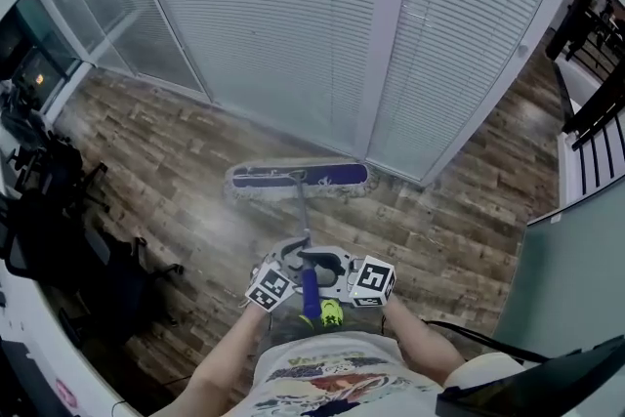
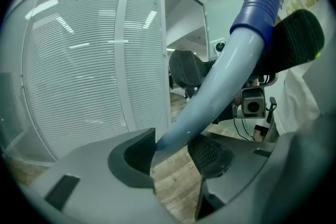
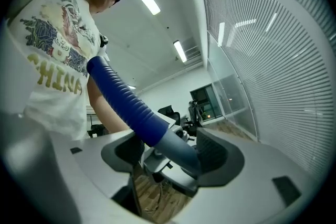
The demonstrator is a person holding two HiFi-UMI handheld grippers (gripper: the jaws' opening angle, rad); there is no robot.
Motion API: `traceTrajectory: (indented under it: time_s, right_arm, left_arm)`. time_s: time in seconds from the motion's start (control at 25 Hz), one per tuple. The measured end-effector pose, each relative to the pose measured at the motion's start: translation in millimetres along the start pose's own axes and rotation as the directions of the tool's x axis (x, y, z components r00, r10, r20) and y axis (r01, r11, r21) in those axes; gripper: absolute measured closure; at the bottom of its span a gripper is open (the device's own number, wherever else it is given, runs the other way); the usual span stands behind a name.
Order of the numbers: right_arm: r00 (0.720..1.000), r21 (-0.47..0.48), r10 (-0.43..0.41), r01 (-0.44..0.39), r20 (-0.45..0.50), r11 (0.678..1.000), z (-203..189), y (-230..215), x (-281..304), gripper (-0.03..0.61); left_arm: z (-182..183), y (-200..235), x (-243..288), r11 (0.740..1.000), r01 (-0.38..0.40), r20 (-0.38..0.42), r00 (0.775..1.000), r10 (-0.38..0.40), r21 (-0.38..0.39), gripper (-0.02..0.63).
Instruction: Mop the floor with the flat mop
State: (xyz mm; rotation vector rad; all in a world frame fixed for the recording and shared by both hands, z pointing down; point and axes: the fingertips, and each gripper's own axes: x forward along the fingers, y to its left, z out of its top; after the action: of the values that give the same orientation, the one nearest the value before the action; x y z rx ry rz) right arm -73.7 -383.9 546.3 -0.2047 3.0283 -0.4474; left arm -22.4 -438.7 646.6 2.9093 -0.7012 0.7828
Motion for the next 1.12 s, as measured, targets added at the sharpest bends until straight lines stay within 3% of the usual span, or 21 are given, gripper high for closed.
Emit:
traceTrajectory:
  time_s: [0.32,0.88,1.12]
  right_arm:
    - [0.998,0.0,-0.055,0.055,0.009,0.998,20,-75,20,0.293]
    - [0.966,0.002,-0.238,0.239,0.098,0.971,114,-240,67,0.298]
    - [0.956,-0.056,-0.292,0.293,0.034,0.954,119,-280,90,0.334]
  left_arm:
    - [9,75,23,0.996,-0.003,0.058,0.998,0.008,-0.086,0.436]
    - [71,240,59,0.988,0.104,0.147,0.985,-0.087,-0.113,0.43]
    - [81,271,54,0.987,0.146,0.174,0.976,-0.132,-0.069,0.43]
